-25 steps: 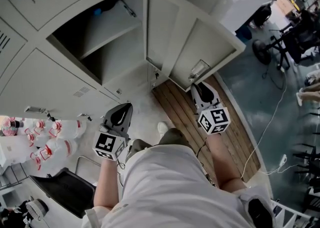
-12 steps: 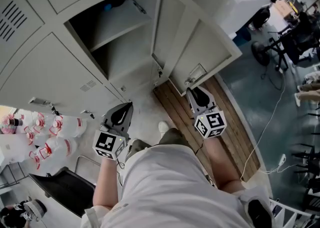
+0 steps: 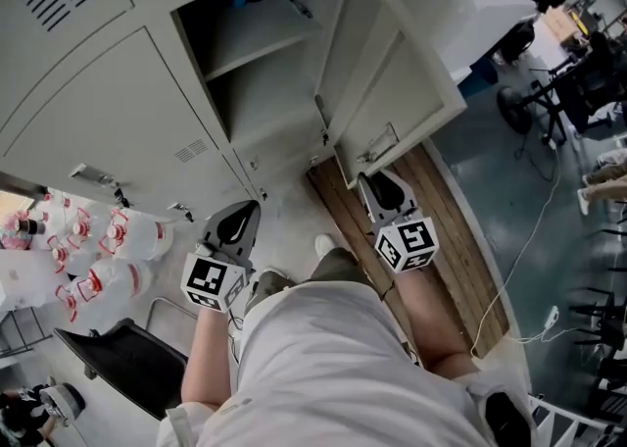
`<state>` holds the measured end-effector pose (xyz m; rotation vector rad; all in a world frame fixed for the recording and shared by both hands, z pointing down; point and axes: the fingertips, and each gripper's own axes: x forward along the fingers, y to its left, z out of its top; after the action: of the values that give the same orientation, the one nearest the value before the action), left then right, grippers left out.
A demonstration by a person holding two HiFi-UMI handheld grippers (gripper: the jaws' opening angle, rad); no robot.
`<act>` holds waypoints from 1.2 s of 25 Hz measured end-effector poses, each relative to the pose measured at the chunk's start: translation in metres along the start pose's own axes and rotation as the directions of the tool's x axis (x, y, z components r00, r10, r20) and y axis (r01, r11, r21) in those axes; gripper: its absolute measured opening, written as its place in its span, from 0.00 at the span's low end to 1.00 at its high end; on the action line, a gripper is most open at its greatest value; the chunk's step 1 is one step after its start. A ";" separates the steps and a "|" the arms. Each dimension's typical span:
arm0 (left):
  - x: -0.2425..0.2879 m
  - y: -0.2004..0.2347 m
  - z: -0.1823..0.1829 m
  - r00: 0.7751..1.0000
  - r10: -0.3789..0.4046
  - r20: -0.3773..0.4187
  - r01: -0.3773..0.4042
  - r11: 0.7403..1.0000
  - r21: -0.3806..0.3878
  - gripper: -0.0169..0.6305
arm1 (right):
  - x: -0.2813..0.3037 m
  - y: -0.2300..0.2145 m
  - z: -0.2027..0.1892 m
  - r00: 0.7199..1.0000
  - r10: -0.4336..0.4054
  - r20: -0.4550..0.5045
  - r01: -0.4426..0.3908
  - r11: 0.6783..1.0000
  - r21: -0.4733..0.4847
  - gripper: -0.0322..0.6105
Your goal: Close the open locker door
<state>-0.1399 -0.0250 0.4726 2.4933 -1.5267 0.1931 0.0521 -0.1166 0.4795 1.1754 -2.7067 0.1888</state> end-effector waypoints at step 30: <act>-0.094 0.039 -0.020 0.960 0.281 0.024 -0.278 0.957 -0.077 0.03 | 0.065 0.128 0.031 0.955 0.295 0.035 -0.294 0.955 -0.042 0.20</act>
<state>-0.2168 0.0440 0.4759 2.2281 -1.8624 0.1357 -0.0891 -0.0815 0.4584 0.7674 -2.8970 0.1568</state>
